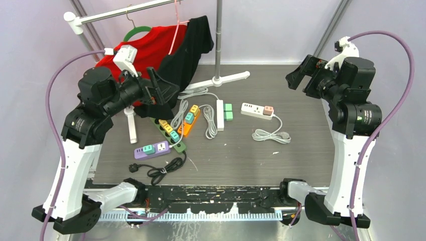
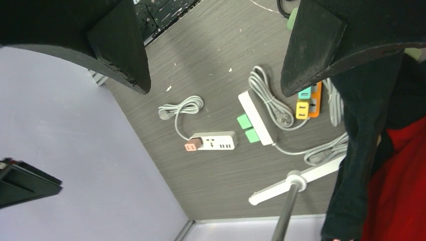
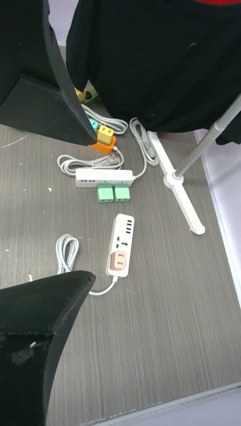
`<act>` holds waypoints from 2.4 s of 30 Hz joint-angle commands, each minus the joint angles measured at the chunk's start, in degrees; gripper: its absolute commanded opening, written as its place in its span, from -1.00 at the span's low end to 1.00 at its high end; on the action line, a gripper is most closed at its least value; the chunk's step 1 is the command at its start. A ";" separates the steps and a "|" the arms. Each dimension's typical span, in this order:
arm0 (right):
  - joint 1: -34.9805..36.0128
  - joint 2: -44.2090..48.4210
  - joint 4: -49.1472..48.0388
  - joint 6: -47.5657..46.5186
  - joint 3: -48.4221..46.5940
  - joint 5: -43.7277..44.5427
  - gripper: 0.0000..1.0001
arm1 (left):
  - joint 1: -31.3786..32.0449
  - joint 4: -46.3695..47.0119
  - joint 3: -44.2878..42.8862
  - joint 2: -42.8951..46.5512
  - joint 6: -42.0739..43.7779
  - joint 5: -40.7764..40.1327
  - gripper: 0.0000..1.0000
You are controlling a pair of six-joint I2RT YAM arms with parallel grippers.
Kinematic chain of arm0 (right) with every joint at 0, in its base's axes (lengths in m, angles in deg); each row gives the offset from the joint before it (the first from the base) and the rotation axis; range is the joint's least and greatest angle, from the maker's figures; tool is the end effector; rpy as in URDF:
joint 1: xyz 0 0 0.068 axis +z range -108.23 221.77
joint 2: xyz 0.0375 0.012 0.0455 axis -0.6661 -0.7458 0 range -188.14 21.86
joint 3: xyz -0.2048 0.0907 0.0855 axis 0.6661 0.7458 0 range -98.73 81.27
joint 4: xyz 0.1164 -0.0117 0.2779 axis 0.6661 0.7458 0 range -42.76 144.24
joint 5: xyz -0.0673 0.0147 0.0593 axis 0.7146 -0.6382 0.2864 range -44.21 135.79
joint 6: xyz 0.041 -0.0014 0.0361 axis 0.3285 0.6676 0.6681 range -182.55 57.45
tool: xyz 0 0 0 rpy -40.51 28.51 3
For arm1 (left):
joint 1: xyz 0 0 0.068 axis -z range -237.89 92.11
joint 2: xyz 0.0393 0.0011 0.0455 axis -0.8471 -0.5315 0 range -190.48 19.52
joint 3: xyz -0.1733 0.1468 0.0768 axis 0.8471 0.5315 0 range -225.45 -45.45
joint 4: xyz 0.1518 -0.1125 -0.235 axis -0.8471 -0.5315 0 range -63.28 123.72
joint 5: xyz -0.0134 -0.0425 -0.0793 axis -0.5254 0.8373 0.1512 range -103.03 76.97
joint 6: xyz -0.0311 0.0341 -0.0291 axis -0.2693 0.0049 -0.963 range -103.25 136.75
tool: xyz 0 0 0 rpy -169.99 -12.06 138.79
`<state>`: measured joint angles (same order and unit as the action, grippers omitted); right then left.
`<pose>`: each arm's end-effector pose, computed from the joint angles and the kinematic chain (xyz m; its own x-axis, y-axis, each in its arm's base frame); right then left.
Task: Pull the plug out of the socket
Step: Pick up the socket from the center of the board.
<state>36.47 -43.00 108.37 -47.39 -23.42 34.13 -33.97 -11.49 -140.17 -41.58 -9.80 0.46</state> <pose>0.2068 -0.0117 0.5116 -0.3745 0.2919 -0.8801 0.0009 0.9493 0.3145 0.1999 -0.0980 0.5017 -0.4339 -0.2830 -0.8554 0.4576 0.7486 -0.4798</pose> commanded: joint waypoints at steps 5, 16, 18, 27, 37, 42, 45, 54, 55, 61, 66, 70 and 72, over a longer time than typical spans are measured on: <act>0.41 1.33 -6.53 -4.67 5.11 -4.40 0.99 | 0.34 20.91 3.90 -0.01 -5.75 12.54 0.99; 0.13 0.75 -0.03 -26.79 9.47 -21.98 1.00 | 24.67 10.31 -10.15 -14.42 11.27 0.91 0.99; -1.53 0.23 -0.63 -24.24 10.49 -23.68 1.00 | 27.88 8.64 -11.00 -16.42 13.16 -2.39 0.99; -9.49 1.06 -6.80 -17.27 20.71 -30.36 0.99 | 28.16 15.21 2.68 -20.98 3.94 -5.14 0.88; -10.08 2.98 -2.28 -29.68 32.38 -31.94 0.99 | 27.46 3.47 -0.59 -37.48 -1.33 -19.28 0.81; -10.08 3.10 -3.19 -30.63 35.00 -31.44 0.99 | 23.33 1.25 -3.41 -47.27 1.29 -17.39 0.81; -10.08 2.71 -2.84 -31.55 35.67 -31.32 1.00 | 19.81 -0.13 -7.93 -52.37 2.09 -12.66 0.72; -10.08 2.08 -3.05 -30.43 38.37 -34.62 0.99 | 16.86 2.45 -13.37 -58.52 0.07 -8.46 0.60; -10.08 2.29 -3.41 -30.18 39.19 -34.92 1.00 | 16.79 2.48 -13.77 -58.90 -0.16 -8.86 0.61; -10.08 2.63 -6.54 -27.78 41.91 -36.79 1.00 | 16.57 -1.14 -17.12 -62.85 -2.98 -12.43 0.56; -10.14 2.70 -8.95 -25.68 42.85 -37.52 1.00 | 16.55 -5.47 -19.94 -66.09 -4.45 -13.14 0.35; -10.08 2.84 -10.18 -24.51 43.85 -37.36 1.00 | 16.81 -7.62 -20.08 -66.65 -4.66 -13.28 0.34; -10.09 3.01 -10.65 -24.35 44.42 -37.16 1.00 | 17.17 -7.38 -18.16 -66.09 -5.13 -12.65 0.35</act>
<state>26.54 -41.51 101.15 -73.25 20.60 -1.72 -17.23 -16.52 -158.38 -109.27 -13.45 -11.93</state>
